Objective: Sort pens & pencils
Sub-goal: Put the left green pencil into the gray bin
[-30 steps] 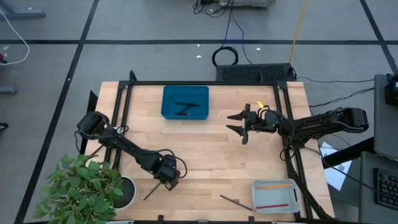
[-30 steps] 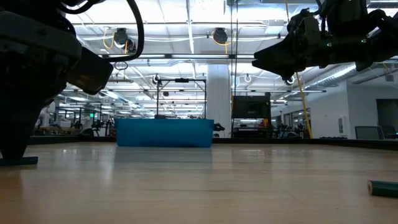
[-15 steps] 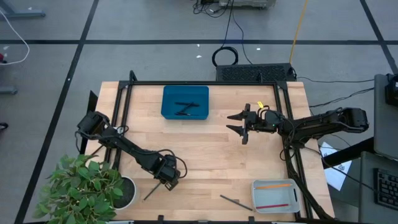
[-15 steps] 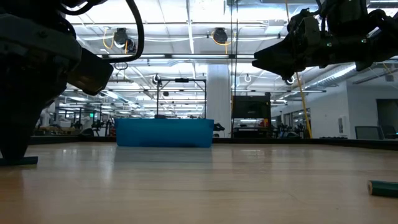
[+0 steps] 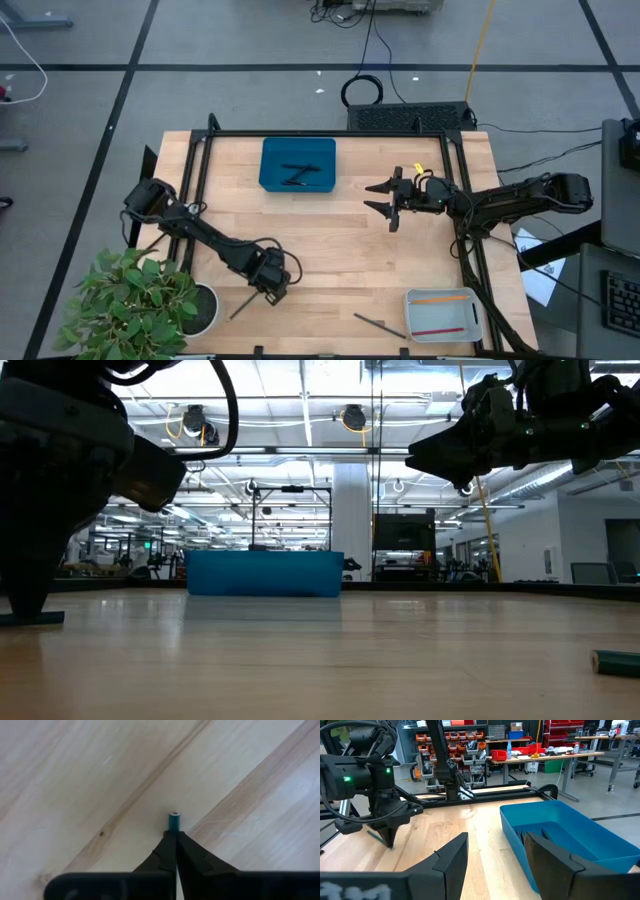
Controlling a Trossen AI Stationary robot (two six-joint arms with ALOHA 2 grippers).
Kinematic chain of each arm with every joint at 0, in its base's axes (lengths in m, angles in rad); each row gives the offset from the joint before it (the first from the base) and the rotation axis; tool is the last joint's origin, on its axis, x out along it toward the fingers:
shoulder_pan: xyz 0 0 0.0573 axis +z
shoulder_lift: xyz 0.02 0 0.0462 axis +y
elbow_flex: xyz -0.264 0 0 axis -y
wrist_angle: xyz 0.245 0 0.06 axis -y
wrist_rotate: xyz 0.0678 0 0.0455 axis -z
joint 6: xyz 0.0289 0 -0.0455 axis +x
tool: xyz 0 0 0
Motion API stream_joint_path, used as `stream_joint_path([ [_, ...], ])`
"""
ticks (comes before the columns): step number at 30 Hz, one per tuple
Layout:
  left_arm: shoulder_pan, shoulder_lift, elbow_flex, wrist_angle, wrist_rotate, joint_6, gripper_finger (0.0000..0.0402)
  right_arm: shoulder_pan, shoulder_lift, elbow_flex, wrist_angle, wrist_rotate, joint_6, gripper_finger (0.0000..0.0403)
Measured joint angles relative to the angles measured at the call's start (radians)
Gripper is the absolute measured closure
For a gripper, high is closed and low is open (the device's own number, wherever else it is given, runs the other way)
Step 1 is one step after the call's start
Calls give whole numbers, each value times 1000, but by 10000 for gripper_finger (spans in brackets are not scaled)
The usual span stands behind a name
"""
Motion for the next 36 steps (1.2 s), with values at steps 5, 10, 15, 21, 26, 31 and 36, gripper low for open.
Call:
stream_joint_path([
  [5,6,0,0,8,9,25,400,0,0,0,0,0,0,218],
  [10,12,0,0,10,6,48,401,0,0,0,-3,0,0,218],
  [15,66,0,0,30,-24,123,401,0,0,0,-5,0,0,218],
  [21,176,2,-1,92,-49,259,401,0,0,0,-7,0,0,218],
  [26,288,2,-2,137,-62,385,401,0,0,0,-7,0,0,218],
  [31,405,2,-2,207,-63,502,401,0,0,0,-15,0,0,218],
  [36,503,2,-1,244,-59,597,401,0,0,0,-15,0,0,218],
])
